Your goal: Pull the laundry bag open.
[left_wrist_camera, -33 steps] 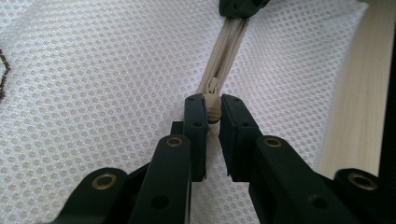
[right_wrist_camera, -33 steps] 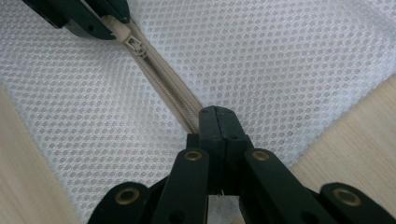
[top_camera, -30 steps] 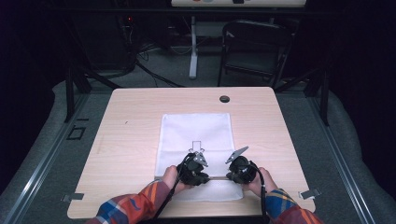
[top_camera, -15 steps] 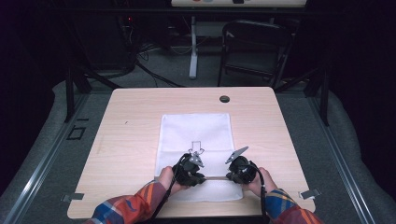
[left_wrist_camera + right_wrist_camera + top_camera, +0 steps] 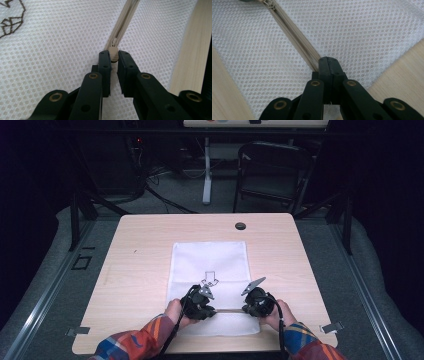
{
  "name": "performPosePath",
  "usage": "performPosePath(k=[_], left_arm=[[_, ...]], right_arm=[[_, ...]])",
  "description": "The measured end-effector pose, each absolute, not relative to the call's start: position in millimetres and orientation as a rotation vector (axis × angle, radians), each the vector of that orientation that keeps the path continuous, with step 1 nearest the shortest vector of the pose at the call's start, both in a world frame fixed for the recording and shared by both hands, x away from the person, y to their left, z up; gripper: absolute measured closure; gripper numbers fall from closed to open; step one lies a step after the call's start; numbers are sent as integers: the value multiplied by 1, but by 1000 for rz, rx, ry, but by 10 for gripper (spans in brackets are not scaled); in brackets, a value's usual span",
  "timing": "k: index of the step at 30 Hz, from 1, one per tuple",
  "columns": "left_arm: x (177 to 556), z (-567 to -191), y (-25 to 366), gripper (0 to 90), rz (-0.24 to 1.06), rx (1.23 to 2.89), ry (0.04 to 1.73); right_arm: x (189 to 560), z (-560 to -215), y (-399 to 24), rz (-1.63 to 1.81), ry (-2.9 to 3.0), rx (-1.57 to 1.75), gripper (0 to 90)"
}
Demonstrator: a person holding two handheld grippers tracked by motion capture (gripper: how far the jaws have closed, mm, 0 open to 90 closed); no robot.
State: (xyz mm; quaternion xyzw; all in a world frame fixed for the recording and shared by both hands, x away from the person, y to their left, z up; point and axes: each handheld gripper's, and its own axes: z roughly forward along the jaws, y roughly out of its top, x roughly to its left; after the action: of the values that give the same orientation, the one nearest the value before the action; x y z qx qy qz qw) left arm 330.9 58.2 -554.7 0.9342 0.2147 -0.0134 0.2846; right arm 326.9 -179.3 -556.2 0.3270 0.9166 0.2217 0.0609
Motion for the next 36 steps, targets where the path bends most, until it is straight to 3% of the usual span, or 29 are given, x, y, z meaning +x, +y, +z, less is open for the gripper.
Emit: performPosePath(k=[8,15,36], left_arm=[[330,-554,69,814,-6,2514,607],[336,-552,106,814,2,2475,722],[331,-549,121,812,1,2498,750]], right_arm=[[327,-556,-180,669,2773,991,900],[328,-555,-182,646,2772,996,900],[331,-555,-182,624,2758,968,900]])
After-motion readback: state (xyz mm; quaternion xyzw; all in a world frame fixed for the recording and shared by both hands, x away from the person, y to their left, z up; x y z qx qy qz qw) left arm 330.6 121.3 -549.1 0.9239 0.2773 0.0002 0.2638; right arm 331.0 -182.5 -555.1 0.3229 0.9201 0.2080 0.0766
